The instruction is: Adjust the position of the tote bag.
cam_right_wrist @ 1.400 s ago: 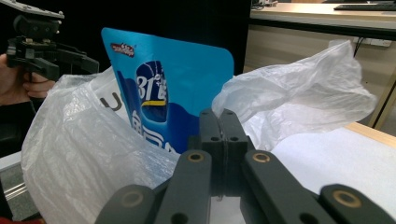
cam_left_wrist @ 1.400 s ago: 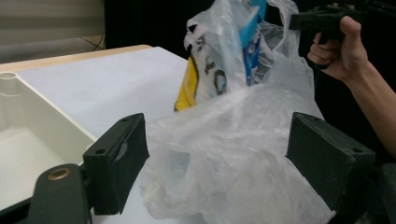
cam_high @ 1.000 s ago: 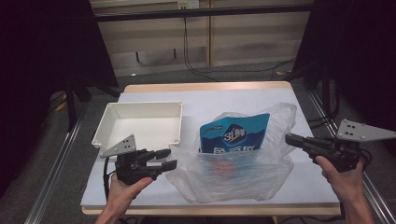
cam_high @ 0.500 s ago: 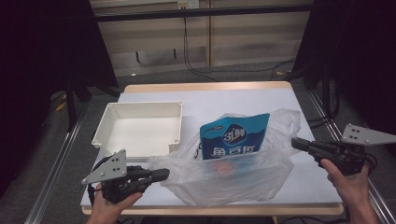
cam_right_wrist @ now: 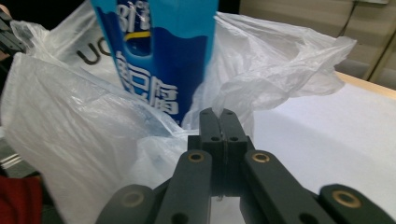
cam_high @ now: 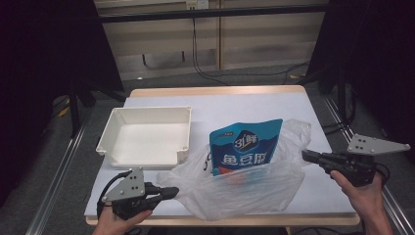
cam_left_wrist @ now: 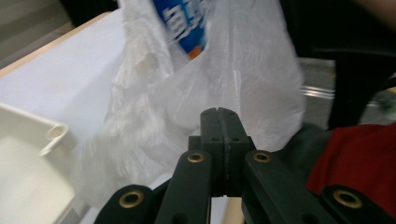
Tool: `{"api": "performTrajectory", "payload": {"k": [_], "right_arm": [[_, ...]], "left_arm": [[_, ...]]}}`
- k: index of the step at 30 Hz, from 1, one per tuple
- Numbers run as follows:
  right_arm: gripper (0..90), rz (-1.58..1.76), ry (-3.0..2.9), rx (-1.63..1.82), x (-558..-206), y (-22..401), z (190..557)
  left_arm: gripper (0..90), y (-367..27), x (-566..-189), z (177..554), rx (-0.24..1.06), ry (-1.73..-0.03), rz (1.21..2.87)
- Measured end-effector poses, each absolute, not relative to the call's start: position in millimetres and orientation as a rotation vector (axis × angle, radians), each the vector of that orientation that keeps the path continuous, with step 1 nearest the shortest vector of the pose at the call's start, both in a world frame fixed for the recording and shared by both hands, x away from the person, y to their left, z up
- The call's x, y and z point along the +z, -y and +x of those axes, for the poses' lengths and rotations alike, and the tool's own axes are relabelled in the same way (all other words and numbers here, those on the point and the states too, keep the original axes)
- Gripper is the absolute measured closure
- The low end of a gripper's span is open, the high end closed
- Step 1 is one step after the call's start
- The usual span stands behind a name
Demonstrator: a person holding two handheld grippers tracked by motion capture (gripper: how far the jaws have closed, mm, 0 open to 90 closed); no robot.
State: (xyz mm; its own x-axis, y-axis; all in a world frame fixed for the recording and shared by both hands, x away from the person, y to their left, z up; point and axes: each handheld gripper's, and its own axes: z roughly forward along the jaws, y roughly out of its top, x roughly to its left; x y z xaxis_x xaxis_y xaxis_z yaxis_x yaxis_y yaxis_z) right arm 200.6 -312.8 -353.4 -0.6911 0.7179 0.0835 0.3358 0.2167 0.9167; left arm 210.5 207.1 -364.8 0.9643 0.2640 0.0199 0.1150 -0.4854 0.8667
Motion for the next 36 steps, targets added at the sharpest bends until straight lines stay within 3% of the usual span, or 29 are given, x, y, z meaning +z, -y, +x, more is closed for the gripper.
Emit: {"api": "performTrajectory", "payload": {"k": [9,13,36], "right_arm": [[90.0,1.062,-2.159,1.438,-380,316,225],[90.0,1.087,-2.152,1.431,-385,319,229],[90.0,1.113,-2.300,1.271,-425,306,235]], "left_arm": [[90.0,-202,-375,243,0.268,-0.342,2.063],[90.0,-203,-382,252,0.248,-0.364,2.086],[90.0,-194,-412,251,0.203,-0.321,2.296]]}}
